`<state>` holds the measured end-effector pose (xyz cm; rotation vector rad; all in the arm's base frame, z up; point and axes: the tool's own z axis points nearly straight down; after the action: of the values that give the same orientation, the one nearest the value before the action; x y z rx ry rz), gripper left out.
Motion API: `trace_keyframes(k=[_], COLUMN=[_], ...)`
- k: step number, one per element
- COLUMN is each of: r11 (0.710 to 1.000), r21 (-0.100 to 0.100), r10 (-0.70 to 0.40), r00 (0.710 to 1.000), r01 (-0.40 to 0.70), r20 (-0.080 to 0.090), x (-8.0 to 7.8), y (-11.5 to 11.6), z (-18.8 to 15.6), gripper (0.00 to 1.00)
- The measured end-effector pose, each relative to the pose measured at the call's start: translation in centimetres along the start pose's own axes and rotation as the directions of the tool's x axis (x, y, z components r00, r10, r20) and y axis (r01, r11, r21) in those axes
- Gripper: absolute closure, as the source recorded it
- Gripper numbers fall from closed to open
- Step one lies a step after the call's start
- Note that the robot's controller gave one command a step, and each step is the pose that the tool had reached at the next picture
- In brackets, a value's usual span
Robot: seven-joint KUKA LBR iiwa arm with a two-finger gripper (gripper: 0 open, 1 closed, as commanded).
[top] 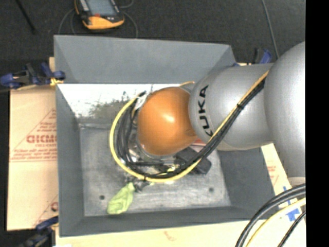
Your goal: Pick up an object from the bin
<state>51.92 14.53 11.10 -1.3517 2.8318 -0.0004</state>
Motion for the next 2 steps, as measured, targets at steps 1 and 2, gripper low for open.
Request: trace_keyframes(k=[1,2], r11=[1.000,1.000], r21=[0.000,-0.002], r10=[0.001,0.003], r00=[1.000,1.000], r01=[-0.001,-0.003], r20=[0.001,-0.003], x=[0.0,0.1], y=[0.0,0.0], z=[-0.8,-1.8], gripper=[1.00,1.00])
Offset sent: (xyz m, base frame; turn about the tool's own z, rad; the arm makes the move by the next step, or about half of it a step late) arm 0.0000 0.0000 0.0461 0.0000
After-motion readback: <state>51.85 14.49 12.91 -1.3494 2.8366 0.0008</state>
